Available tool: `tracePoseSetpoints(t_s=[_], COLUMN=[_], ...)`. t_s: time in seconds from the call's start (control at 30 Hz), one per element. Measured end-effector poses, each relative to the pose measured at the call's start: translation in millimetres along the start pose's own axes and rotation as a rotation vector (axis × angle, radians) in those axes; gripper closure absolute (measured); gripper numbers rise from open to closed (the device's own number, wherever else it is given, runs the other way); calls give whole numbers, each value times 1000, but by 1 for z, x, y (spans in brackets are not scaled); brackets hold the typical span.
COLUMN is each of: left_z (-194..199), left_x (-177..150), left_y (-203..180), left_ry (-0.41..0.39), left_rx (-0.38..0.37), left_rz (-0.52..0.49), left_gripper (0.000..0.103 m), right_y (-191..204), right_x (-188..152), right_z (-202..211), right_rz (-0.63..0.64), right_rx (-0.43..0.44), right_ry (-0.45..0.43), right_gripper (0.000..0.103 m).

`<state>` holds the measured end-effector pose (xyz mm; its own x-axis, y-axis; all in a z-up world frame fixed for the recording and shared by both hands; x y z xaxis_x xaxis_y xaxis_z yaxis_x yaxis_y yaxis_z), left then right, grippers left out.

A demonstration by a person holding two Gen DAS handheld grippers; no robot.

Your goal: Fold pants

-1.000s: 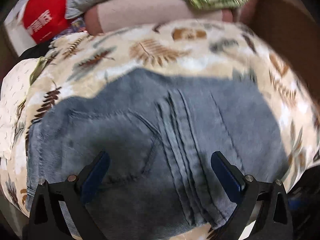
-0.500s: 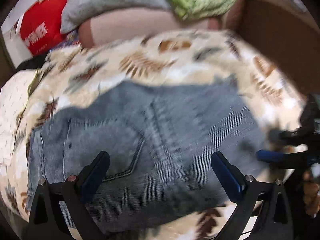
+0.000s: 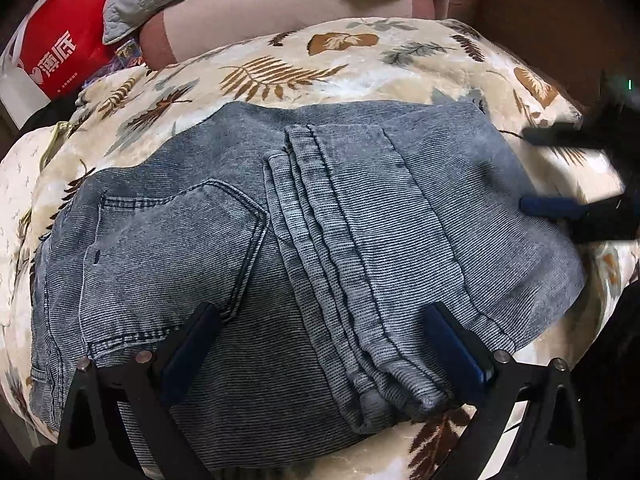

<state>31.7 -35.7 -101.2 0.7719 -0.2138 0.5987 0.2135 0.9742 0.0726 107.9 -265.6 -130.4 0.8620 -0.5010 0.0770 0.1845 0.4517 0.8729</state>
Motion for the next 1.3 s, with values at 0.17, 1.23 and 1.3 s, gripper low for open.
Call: tracePoseSetpoints(t_s=[0.17,1.23,1.3], left_z=[-1,94,84], left_x=[0,-118,-121], left_y=[1,237,244], left_ry=[0,-301,-288], left_rx=[-6,-151,-182], left_rz=[0,1182,1219], left_gripper=[0,1,1], right_y=[50,126,139], right_x=[35,-90,-104], right_z=[5,-45,-68], right_rz=[114,563,583], right_rx=[44,-44,-33], right_ry=[-60,130,197], right_gripper=[36,21,21])
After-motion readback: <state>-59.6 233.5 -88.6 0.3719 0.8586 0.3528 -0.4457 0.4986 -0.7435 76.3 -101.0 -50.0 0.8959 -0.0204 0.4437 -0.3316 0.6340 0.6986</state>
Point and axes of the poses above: each gripper's, at about its wrist camera, not at the fingertips, and z roughly against the way its jaws point, y to its left, x to its top, the point moved 2 cm from there along -z, roughly the way its jaws point, and after that the axes turned 9 degrees about -y, right-handed, at the moved point
